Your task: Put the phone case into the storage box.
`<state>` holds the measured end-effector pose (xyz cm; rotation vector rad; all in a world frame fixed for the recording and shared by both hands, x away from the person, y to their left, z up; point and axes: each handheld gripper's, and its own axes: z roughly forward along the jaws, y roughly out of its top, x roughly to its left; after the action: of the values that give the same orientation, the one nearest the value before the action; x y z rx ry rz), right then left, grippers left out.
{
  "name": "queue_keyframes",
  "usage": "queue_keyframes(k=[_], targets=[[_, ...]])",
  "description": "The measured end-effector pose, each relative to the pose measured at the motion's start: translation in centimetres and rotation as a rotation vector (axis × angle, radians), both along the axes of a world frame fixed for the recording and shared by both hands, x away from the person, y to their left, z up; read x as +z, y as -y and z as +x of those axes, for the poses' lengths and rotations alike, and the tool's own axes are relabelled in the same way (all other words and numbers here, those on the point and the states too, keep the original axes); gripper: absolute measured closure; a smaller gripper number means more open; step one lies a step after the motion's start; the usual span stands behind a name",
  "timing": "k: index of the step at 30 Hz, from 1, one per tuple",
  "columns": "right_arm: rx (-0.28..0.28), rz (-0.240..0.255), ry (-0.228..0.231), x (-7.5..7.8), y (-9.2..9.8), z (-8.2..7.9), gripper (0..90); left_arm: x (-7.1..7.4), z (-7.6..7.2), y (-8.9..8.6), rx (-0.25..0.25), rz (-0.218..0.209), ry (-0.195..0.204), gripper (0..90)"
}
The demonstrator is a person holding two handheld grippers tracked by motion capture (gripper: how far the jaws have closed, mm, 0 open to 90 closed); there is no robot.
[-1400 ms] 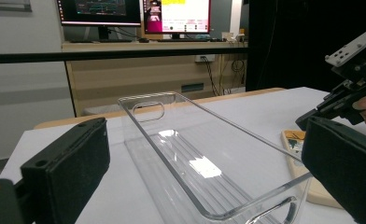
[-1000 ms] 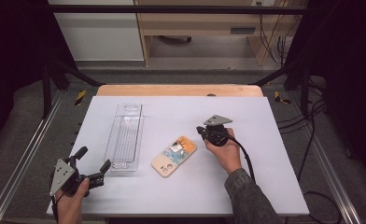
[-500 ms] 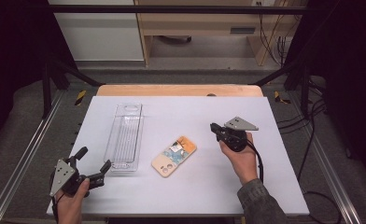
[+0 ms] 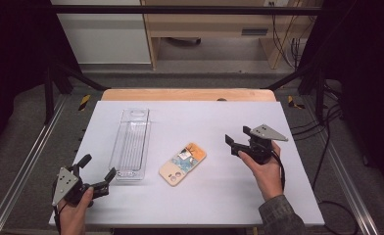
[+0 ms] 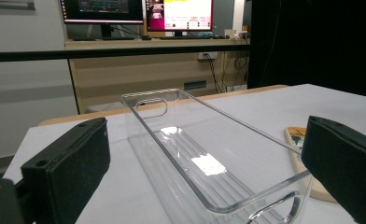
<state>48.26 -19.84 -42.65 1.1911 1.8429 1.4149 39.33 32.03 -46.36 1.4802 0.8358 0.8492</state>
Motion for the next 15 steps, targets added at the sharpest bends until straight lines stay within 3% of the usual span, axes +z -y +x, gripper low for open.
queue_keyframes(k=[1,2,4,15], targets=[[0.0,0.0,0.0,0.0,0.0,0.0,17.7,0.0,0.0,0.0,0.0,0.0,0.0,1.1],[-0.023,0.008,0.009,-0.1,0.3,-0.2,10.5,0.0,0.0,0.0,0.001,-0.001,-0.001,1.1],[-0.041,0.008,0.021,-0.2,0.7,-0.5,5.5,0.0,0.0,0.0,0.003,-0.002,-0.001,1.1],[-0.093,-0.002,0.081,-1.2,2.7,-2.4,6.1,0.0,0.0,-0.1,0.007,-0.001,-0.002,1.1]])
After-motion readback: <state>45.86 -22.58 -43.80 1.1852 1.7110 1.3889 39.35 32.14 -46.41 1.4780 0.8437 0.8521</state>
